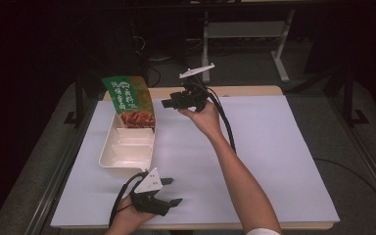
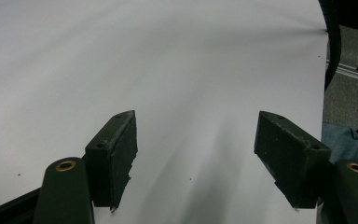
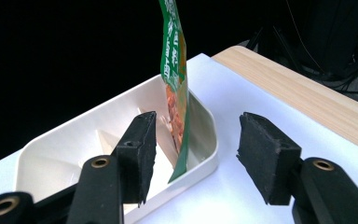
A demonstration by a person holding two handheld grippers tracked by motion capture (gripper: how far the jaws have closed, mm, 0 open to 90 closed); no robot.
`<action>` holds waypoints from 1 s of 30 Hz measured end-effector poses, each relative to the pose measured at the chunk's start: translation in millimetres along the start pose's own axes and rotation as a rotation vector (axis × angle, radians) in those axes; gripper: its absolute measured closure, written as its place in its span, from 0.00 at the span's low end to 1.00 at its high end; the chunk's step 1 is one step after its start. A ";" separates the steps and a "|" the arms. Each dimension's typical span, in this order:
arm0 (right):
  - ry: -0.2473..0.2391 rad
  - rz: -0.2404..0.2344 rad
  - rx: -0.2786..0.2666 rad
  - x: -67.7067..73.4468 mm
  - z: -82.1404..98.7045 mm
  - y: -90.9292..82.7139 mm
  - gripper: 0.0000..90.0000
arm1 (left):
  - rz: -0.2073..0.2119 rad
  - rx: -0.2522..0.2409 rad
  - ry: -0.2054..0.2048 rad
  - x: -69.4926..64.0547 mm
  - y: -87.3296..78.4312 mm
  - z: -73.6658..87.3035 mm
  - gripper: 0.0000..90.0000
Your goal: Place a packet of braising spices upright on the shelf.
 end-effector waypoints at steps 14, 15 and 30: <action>0.020 0.012 0.004 -4.9 9.4 -27.6 0.46 | -0.007 0.000 -0.002 0.7 -1.3 0.8 0.32; 0.022 0.014 0.001 -5.2 9.8 -29.4 0.45 | -0.007 0.000 -0.002 0.7 -1.3 0.8 0.32; 0.022 0.030 0.002 -7.3 17.5 -56.4 0.42 | -0.005 -0.001 -0.007 0.5 -1.1 1.1 0.32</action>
Point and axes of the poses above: each handheld gripper's, and its own axes: y roughly forward along the jaws, z roughly out of its underside, x roughly to its left, the point moved 8 cm from there along y, roughly forward along the jaws, and after that the axes turned 10 degrees about -x, right-handed, at the moved point
